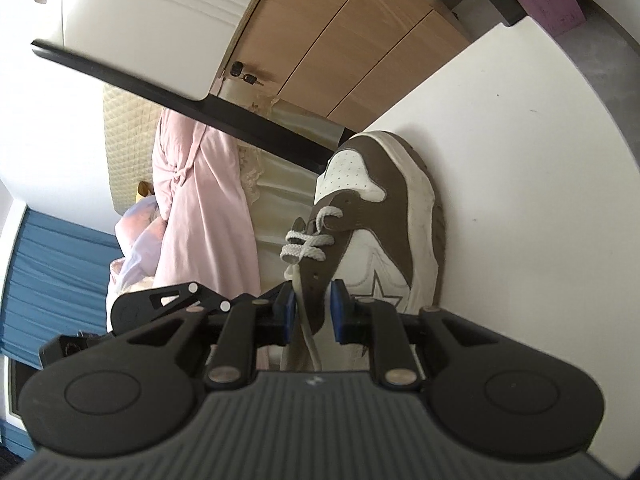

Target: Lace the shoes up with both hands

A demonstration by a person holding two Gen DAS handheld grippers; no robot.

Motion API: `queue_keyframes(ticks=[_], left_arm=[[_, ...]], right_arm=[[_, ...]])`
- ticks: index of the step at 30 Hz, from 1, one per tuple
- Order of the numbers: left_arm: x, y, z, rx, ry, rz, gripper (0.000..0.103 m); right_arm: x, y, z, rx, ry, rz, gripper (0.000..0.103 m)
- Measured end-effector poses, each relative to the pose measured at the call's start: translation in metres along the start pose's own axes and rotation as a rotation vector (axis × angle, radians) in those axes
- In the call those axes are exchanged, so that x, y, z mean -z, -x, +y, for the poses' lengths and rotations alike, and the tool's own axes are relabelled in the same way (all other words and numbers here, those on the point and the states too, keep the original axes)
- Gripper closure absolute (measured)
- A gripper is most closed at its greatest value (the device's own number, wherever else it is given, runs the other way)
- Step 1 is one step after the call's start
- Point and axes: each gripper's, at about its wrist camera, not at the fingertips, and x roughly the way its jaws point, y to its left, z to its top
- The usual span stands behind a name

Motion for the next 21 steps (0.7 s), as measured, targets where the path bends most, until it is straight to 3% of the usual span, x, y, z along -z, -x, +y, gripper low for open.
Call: queue_keyframes(ticks=[4,21], left_arm=[[0.0,-0.002,-0.009,-0.021,-0.058,0.002,0.1],[-0.006,-0.004,-0.018,-0.031,-0.128,0.016,0.1]], right_arm=[[-0.001,-0.001,-0.002,-0.001,-0.002,0.001,0.083],[-0.001,-0.002,-0.001,0.002,0.03,0.005,0.083]])
